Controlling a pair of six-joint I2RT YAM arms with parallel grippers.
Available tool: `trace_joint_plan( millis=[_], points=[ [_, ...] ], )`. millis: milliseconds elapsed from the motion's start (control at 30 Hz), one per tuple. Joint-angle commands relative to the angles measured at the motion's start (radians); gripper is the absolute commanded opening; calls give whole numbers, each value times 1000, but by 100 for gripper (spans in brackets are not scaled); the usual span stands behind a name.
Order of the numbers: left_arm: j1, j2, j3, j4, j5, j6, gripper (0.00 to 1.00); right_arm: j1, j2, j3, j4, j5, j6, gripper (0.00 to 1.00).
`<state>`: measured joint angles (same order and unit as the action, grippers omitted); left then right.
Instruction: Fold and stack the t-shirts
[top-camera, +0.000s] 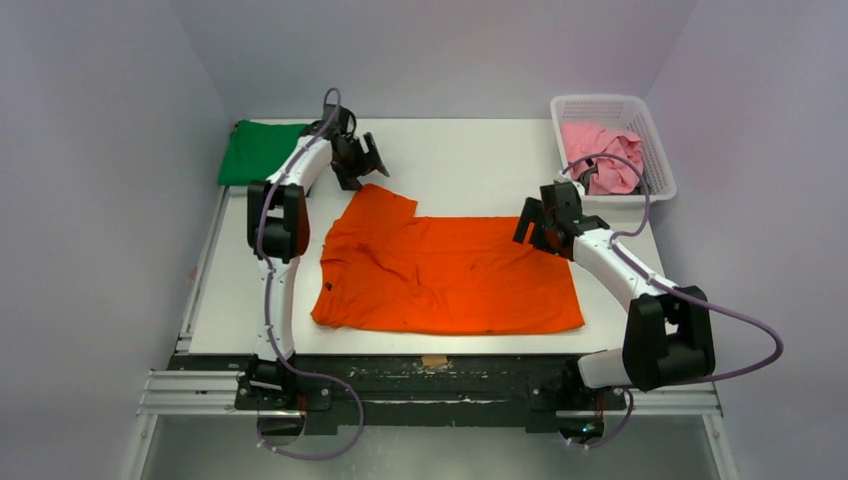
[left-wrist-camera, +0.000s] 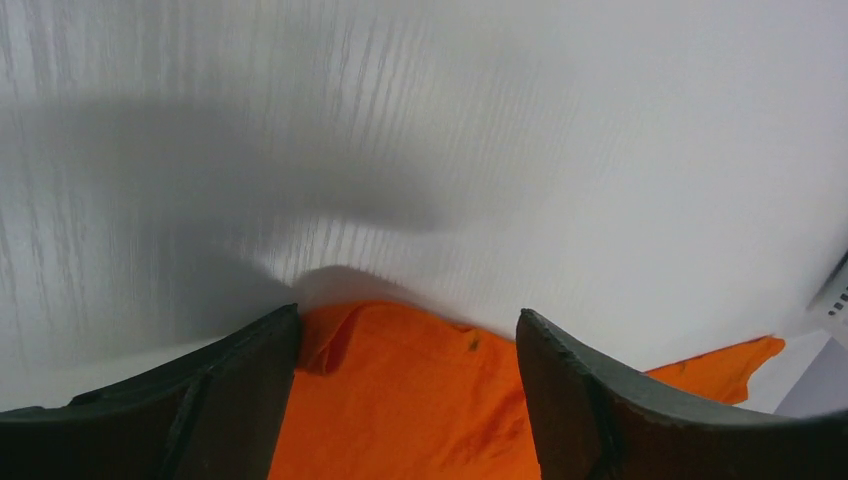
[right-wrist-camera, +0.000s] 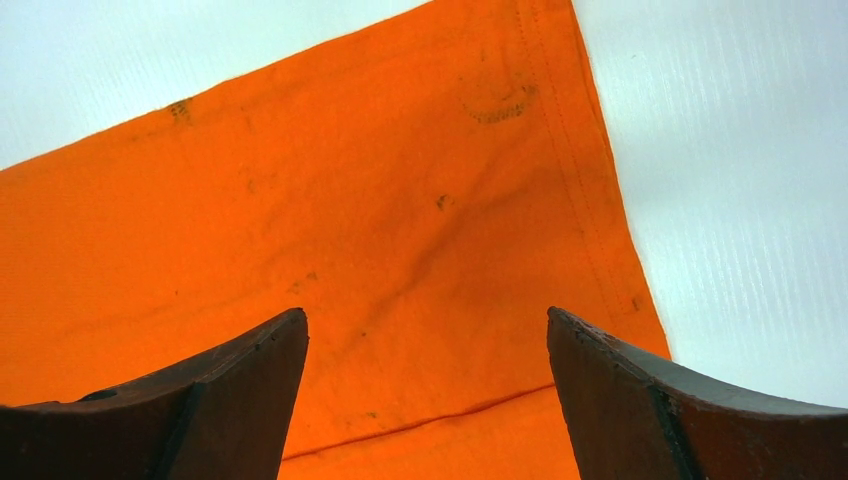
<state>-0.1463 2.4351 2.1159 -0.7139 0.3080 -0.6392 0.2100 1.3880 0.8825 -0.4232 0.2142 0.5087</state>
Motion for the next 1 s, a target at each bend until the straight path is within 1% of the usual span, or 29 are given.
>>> trace_joint_plan(
  millis=[0,100,300,333,400,433,467,500,600,667,867,967],
  points=[
    [-40,-36,-14,-184,-107,88,73,-3,-38,2,39,-13,6,86],
    [-46,-28,0,-231,-203,78,65,-3,-55,-13,47,-10,8,86],
    [-48,6,69,-251,-235,71,31,-3,-50,-10,46,-4,11,86],
    [-49,8,74,-250,-240,72,26,-4,-48,-8,45,0,10,86],
    [-49,9,75,-239,-240,85,21,-5,-42,-1,43,16,8,86],
    [-49,11,78,-234,-239,92,14,-5,-36,2,44,23,7,86],
    [-49,13,82,-234,-240,100,4,-5,-30,6,42,32,6,86],
    [-49,14,85,-235,-242,105,0,-6,-20,15,41,38,6,86],
    [-48,3,85,-223,-257,125,0,-12,32,51,31,58,13,86],
    [-49,-20,85,-204,-252,132,0,-22,89,117,8,84,28,86],
    [-63,-147,11,-121,-243,167,0,-61,351,383,-89,146,67,84],
    [-72,-213,-53,-84,-234,201,0,-64,475,520,-154,227,67,83]
  ],
)
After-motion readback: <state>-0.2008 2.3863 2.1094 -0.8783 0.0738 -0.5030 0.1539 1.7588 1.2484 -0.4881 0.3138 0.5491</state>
